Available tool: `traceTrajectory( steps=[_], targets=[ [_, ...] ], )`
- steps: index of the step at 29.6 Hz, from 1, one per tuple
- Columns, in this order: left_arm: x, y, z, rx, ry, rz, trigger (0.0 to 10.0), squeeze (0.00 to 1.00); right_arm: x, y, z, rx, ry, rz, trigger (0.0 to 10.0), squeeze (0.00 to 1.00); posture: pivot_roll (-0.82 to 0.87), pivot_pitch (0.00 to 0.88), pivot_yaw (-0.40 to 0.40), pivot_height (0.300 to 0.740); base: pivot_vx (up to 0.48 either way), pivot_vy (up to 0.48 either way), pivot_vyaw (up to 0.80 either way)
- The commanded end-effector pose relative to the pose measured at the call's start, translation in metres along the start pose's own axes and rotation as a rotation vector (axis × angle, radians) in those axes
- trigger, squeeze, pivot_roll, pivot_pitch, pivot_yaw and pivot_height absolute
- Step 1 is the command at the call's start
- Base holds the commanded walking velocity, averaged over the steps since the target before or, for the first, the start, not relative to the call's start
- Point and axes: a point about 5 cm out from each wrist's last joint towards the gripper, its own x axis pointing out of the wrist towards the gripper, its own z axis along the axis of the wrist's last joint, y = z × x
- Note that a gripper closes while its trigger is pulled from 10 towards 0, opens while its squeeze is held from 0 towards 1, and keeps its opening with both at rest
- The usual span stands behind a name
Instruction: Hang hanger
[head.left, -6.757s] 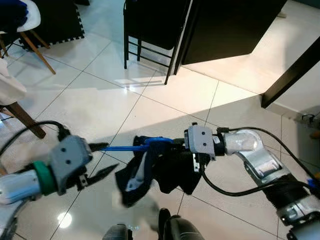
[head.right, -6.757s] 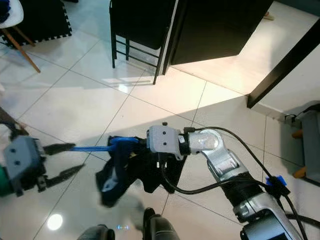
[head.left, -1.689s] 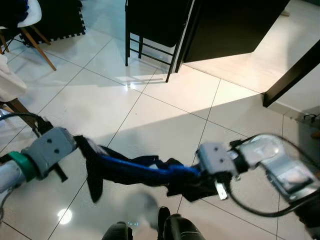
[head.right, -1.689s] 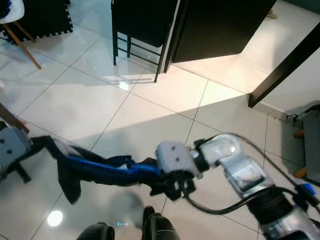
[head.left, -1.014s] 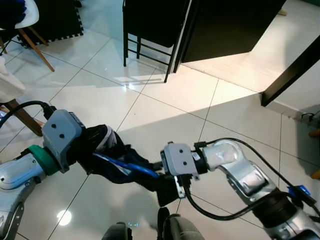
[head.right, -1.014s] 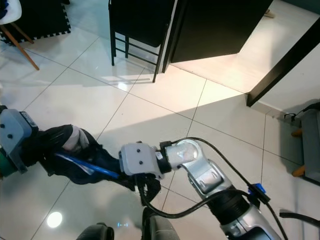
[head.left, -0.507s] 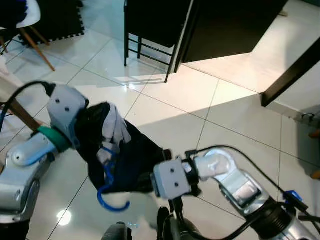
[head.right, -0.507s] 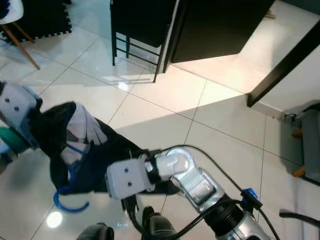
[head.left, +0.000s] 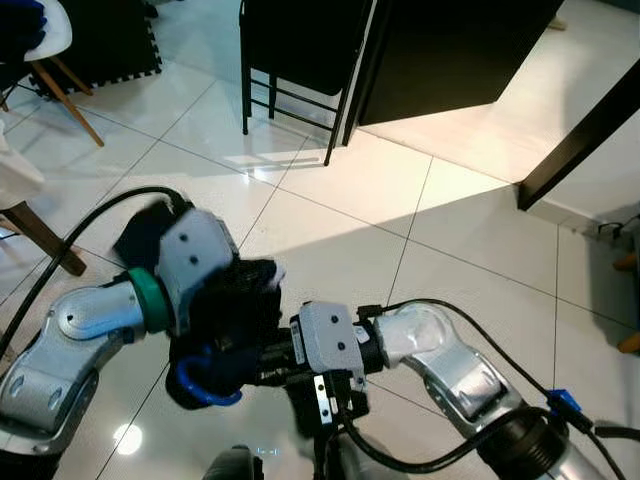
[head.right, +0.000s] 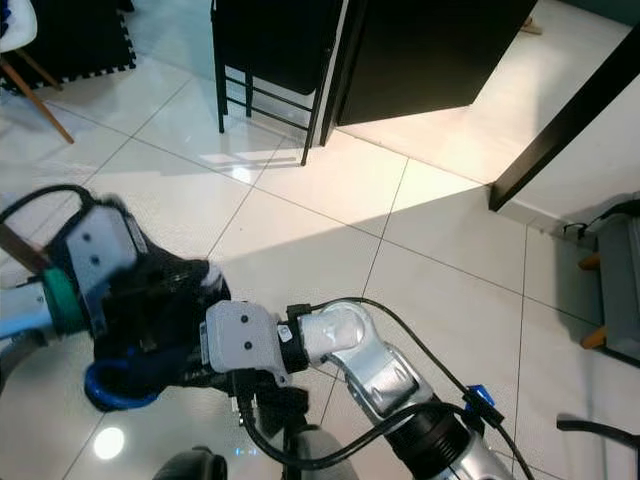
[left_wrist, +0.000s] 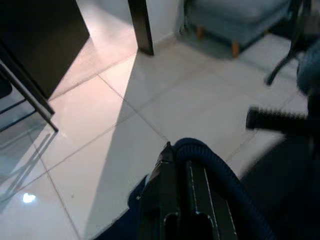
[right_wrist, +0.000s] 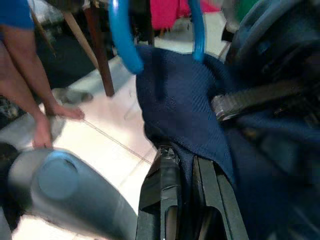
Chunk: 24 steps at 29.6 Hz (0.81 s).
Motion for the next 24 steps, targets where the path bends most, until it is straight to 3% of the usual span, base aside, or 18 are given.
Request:
traceTrajectory(
  steps=[1, 12, 24],
  targets=[
    [0.002, -0.011, -0.006, 0.005, 0.029, -0.071, 10.0, 0.0, -0.009, -0.007, 0.011, -0.009, -0.048, -0.056, 0.0, 0.0, 0.08, 0.134, -0.021, 0.74, 0.0, 0.0, 0.0],
    [-0.009, 0.007, -0.007, 0.02, 0.062, 0.029, 10.0, 0.0, -0.017, -0.015, 0.015, 0.046, -0.085, -0.101, 0.0, 0.0, 0.09, 0.131, -0.026, 0.74, 0.0, 0.0, 0.0],
    [-0.019, 0.039, 0.011, -0.048, -0.036, 0.225, 10.0, 0.0, -0.02, -0.017, 0.015, 0.067, -0.083, -0.111, 0.0, 0.0, 0.1, 0.125, -0.027, 0.74, 0.0, 0.0, 0.0]
  ],
)
